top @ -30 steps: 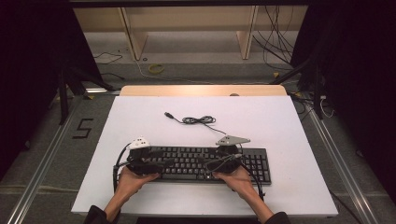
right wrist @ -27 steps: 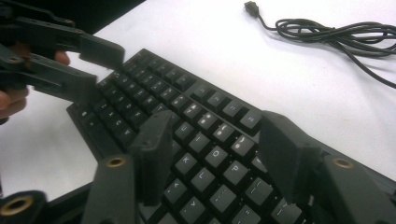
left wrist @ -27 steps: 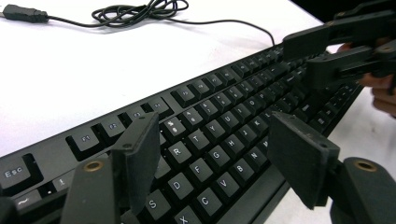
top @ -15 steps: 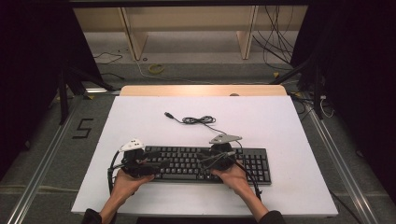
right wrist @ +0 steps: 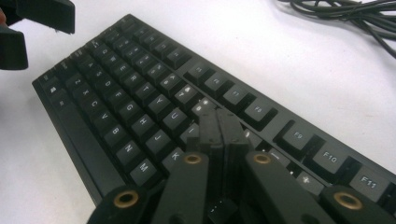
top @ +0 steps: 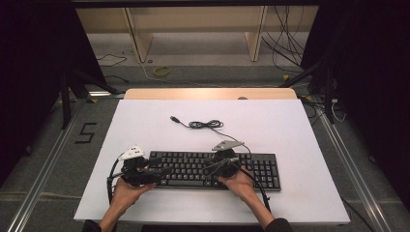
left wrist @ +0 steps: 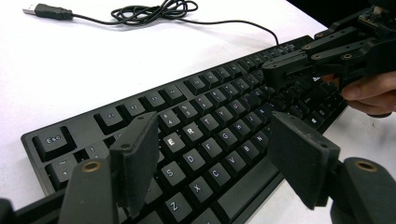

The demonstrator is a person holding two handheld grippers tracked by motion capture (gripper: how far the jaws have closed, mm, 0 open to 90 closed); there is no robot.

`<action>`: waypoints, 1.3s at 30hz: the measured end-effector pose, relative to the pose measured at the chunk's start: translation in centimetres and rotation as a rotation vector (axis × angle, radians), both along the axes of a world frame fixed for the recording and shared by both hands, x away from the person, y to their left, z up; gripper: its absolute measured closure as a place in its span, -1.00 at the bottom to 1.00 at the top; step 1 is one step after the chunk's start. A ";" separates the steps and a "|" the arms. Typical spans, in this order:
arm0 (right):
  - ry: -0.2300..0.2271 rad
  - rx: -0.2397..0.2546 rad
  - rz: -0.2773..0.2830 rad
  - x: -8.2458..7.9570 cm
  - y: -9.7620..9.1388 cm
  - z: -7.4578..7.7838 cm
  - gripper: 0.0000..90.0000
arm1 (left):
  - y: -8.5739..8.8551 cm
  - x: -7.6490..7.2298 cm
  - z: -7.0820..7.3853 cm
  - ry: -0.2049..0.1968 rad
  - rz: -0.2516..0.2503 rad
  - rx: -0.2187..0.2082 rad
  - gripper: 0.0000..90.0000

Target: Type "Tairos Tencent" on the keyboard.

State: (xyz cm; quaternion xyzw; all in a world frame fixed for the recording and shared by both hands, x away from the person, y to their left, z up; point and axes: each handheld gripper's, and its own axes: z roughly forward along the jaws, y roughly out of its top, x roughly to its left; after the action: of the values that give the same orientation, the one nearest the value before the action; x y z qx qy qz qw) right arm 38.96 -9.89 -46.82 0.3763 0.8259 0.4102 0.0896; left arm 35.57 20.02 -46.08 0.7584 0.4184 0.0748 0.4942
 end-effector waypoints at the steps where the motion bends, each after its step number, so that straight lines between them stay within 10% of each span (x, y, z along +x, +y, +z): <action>1: 0.001 -0.003 0.003 0.0 0.1 -0.1 1.00 | 0.0 0.0 0.0 0.000 -0.001 0.002 -0.26; 24: 0.002 -0.082 -0.014 -0.1 0.9 -1.0 1.00 | 1.0 -0.7 -0.3 0.002 0.015 -0.012 -0.35; 30: 0.047 -0.003 -0.015 0.2 0.3 -0.6 1.00 | 1.3 -0.5 -0.4 0.002 0.024 -0.011 -0.33; 39: -0.003 0.068 0.002 -0.5 -0.1 1.4 0.81 | 1.3 -0.4 -0.5 0.002 0.033 -0.006 -0.31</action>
State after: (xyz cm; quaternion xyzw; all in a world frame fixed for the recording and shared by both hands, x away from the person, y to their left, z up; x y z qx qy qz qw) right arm 38.45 -9.96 -45.43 0.3778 0.8118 0.4385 0.0776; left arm 35.18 21.36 -46.54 0.7500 0.4316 0.0811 0.4946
